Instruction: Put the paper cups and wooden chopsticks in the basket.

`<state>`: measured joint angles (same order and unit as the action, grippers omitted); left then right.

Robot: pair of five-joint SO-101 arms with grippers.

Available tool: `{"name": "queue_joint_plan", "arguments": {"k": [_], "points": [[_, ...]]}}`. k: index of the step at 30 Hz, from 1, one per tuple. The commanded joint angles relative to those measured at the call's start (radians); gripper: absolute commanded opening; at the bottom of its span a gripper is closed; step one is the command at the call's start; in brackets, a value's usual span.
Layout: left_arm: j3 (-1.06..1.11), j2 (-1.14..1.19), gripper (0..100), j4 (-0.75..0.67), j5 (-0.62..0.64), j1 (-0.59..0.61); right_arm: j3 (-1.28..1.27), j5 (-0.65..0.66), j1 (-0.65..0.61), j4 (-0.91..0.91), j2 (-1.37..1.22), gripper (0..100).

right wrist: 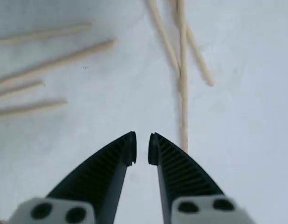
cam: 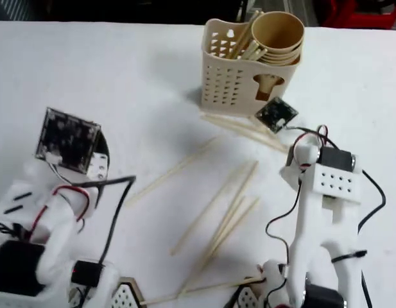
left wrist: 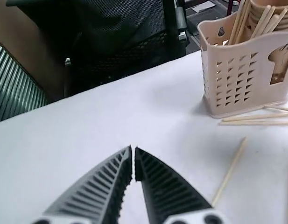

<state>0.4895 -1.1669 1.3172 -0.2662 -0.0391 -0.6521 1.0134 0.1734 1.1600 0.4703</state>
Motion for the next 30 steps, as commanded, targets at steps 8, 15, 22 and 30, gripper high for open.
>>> {"name": "queue_joint_plan", "arguments": {"k": [8, 15, 22, 30], "points": [[0.516, -0.259, 10, -0.301, -0.014, 0.147, 0.046, 0.157, -0.058, -0.005, -0.105, 24.7], [0.752, -0.371, 11, -0.408, -0.012, 0.180, 0.048, 0.186, -0.073, -0.087, -0.166, 35.3], [0.941, -0.486, 11, -0.466, -0.009, 0.183, 0.081, 0.187, -0.081, -0.148, -0.265, 42.0], [1.030, -0.641, 11, -0.460, -0.009, 0.223, 0.239, 0.187, -0.087, -0.147, -0.498, 41.9]]}}
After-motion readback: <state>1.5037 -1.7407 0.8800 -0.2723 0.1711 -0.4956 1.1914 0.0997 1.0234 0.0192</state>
